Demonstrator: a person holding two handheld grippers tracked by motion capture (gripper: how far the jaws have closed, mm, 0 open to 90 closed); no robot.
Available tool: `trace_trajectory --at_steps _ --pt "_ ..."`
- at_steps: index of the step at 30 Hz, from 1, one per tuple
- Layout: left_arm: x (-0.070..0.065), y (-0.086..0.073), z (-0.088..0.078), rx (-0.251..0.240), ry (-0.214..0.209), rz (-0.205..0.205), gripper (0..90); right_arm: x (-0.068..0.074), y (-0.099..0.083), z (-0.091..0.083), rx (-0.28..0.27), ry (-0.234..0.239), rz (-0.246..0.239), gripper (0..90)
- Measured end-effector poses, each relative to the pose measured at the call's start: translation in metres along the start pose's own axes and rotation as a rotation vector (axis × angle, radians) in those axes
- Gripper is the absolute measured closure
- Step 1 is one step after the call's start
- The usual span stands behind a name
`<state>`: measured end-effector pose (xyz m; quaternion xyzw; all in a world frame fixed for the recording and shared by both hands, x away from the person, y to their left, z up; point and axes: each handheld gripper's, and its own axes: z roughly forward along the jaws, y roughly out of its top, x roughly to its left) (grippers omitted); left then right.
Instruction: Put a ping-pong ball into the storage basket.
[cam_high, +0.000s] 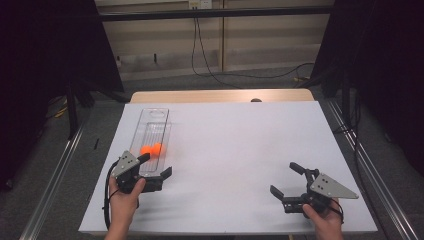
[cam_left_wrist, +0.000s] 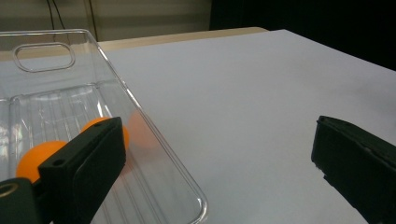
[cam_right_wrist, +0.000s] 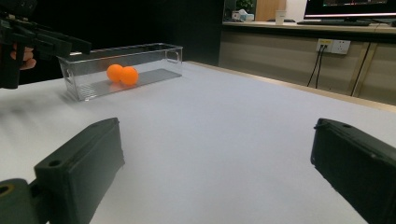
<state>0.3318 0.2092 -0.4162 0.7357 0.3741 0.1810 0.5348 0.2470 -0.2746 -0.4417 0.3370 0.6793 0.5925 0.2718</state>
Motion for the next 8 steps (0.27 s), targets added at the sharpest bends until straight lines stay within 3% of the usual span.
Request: trace_trajectory --at_steps 8 --pt "-0.0013 -0.0019 -0.0002 -0.019 -0.019 0.006 3.1 -0.0002 -0.0003 -0.0004 0.003 -0.001 -0.006 1.9"
